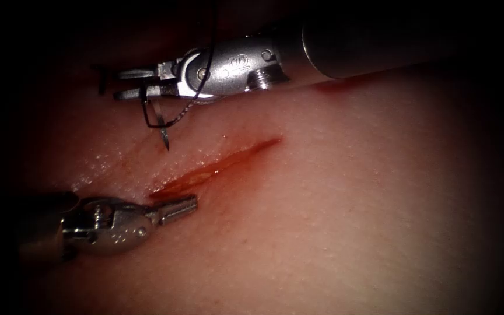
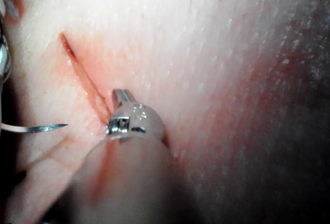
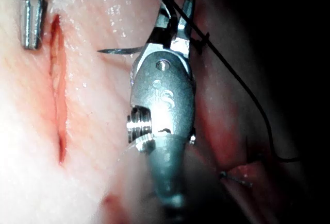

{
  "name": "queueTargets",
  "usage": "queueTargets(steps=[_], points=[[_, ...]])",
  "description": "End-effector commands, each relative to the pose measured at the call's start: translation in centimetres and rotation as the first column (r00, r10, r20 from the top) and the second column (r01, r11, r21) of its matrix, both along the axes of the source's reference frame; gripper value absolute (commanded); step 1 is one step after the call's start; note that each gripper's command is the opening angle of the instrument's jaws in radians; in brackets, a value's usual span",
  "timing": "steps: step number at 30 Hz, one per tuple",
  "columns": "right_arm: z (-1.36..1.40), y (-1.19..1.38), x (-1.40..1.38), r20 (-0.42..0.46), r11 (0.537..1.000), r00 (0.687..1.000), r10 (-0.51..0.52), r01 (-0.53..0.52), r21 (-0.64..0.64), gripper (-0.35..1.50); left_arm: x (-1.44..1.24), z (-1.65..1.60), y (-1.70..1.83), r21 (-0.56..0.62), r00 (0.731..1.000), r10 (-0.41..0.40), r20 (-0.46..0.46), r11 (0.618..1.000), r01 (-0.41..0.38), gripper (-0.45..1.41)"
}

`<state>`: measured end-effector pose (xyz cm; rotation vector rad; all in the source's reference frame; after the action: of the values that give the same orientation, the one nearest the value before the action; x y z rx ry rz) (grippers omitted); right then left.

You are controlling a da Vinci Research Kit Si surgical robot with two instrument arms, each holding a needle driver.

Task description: Wound Closure

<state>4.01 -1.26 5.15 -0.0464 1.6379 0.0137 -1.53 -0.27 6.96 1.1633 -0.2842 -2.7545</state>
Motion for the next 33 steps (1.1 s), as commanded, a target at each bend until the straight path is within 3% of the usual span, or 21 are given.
queueTargets(steps=[1,19,33], points=[[0.06,0.05,0.09,0.001,1.000,1.000,0.002,-0.002,-0.006,-0.35,-0.04,0.04,0.00,0.001,1.000,0.001,0.003,1.000,-0.001,-0.26],[0.25,-0.02,0.07,0.056,0.996,0.998,-0.003,0.008,-0.084,-0.35,0.06,0.00,-0.02,0.013,1.000,0.005,0.011,1.000,-0.005,-0.20],[0.47,-0.36,0.02,0.071,0.985,0.997,-0.015,0.027,-0.169,-0.35,0.13,0.00,-0.01,0.026,1.000,0.001,0.019,1.000,-0.001,-0.13]])
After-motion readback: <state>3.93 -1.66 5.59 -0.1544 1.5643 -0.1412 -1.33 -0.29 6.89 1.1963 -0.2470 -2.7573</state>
